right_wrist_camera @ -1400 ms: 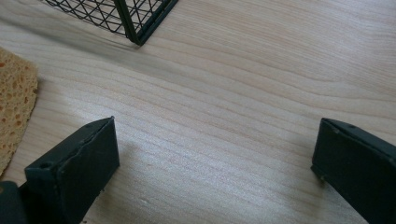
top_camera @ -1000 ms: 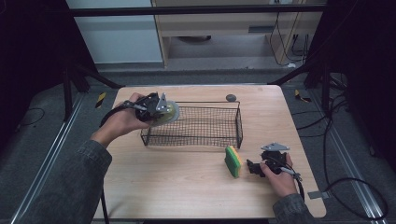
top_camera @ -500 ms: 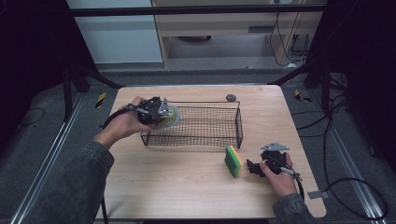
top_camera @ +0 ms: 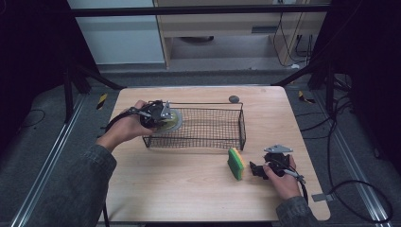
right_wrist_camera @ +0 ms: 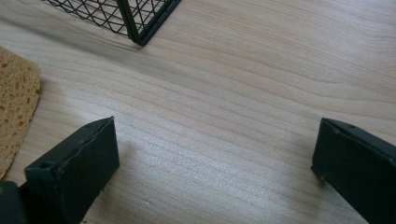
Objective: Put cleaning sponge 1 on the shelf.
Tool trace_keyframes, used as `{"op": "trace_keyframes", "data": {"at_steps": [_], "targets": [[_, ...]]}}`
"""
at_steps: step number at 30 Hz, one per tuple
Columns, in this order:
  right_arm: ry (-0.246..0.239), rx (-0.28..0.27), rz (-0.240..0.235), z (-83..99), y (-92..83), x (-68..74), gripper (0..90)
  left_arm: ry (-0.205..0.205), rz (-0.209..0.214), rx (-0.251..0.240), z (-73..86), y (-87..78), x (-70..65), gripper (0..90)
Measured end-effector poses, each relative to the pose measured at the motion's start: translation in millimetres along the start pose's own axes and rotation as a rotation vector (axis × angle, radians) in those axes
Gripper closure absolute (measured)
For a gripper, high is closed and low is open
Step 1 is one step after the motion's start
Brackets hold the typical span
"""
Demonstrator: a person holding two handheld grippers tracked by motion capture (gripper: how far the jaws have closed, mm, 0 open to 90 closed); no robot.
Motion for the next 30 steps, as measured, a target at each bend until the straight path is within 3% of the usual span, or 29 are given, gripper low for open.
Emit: {"op": "trace_keyframes", "data": {"at_steps": [20, 30], "targets": [[0.002, 0.001, 0.0, 0.0, 0.0, 0.4, 0.8, -0.03, 0.046, 0.015, 8.6, 20.9, -4.1, 70.2], [0.001, -0.001, 0.001, -0.2, 0.1, 0.5, 0.7, -0.018, 0.068, 0.031, 8.1, 30.3, -8.5, 70.2]]}}
Point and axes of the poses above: each handheld gripper's, and its own axes: y roughly forward along the jaws, z roughly out of its underside, x roughly to its left, the point moved 7 cm from there along y, roughly forward along the jaws, and after that the axes turned 10 degrees about x, right-handed, at the moved point
